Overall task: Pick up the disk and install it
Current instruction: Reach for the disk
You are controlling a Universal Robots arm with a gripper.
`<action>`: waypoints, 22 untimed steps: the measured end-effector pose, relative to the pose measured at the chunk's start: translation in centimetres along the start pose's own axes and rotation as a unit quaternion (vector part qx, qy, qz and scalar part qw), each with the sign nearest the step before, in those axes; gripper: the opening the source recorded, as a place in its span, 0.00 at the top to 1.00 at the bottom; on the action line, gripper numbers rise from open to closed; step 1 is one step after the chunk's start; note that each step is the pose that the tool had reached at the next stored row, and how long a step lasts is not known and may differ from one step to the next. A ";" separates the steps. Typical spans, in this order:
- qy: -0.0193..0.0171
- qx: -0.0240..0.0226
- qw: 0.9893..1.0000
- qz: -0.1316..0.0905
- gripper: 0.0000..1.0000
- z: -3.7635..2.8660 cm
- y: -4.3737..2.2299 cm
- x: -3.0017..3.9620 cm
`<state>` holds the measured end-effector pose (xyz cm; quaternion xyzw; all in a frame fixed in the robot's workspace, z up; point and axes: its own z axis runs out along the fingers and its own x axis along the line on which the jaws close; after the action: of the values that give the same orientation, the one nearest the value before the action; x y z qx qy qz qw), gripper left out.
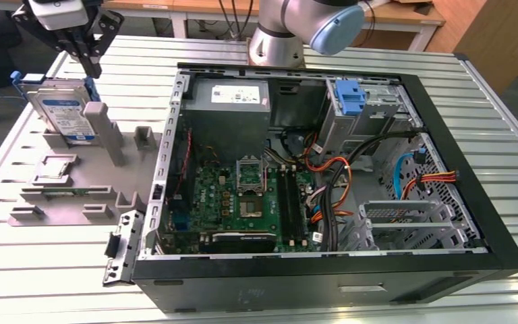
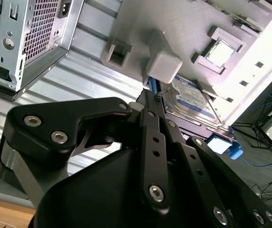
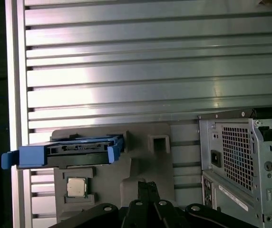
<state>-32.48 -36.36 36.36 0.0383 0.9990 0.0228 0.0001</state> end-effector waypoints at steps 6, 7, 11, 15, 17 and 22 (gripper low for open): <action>0.000 0.000 1.000 0.000 0.90 0.01 0.03 0.05; 0.000 0.000 1.000 0.000 0.90 0.01 0.07 0.07; 0.000 0.000 1.000 0.000 0.90 0.02 0.23 0.36; 0.000 0.000 1.000 0.000 0.90 0.02 0.28 0.99; 0.000 0.000 1.000 0.000 0.90 0.03 0.27 1.36; 0.000 0.000 1.000 0.000 0.90 0.09 0.51 2.11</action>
<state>-34.55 -35.69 36.30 0.0383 0.9990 0.0229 0.0002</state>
